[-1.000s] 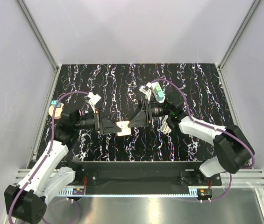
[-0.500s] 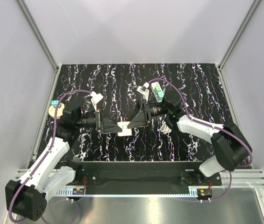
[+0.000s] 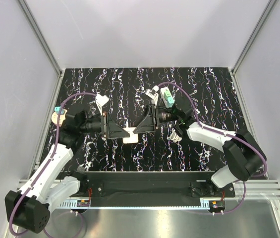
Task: Insert the plug
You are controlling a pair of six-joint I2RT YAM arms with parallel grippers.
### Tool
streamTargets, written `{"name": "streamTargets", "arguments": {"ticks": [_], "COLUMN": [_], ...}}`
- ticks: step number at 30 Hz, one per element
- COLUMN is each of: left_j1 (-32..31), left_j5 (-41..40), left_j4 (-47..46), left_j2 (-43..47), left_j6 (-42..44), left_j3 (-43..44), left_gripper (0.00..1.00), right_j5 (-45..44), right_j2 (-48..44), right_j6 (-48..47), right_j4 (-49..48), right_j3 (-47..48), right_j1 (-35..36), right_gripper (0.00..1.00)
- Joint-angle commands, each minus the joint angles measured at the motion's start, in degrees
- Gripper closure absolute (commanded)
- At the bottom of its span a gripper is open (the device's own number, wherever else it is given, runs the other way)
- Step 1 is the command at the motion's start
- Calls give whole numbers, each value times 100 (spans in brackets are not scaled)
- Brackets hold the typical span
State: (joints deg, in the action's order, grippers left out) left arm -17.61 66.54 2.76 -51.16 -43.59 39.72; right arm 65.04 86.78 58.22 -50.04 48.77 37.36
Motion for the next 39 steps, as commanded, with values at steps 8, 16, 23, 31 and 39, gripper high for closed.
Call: {"name": "streamTargets", "arguments": {"ticks": [8, 16, 23, 31, 39], "left_j1": [302, 328, 319, 319, 310], "left_j5": [-1864, -2374, -2559, -2822, -2972], "left_j4": [-424, -1813, -2983, -2992, -2913], "left_j2": [501, 747, 668, 431, 220], "left_j6": [-1255, -2249, -2856, -2865, -2892], "left_j3": [431, 106, -263, -281, -158], "left_gripper": [17, 16, 19, 25, 30], "right_j5": [-2257, -3374, -3840, -3937, -3990], "right_j2": [-21, 356, 787, 796, 910], "right_j6": [849, 1332, 1991, 1966, 1886], "right_j4": [-2018, -3026, -3767, -3864, -3925], "right_j3": [167, 396, 519, 396, 256], "right_j1": [175, 175, 175, 227, 350], "right_gripper": [100, 100, 100, 100, 100]}}
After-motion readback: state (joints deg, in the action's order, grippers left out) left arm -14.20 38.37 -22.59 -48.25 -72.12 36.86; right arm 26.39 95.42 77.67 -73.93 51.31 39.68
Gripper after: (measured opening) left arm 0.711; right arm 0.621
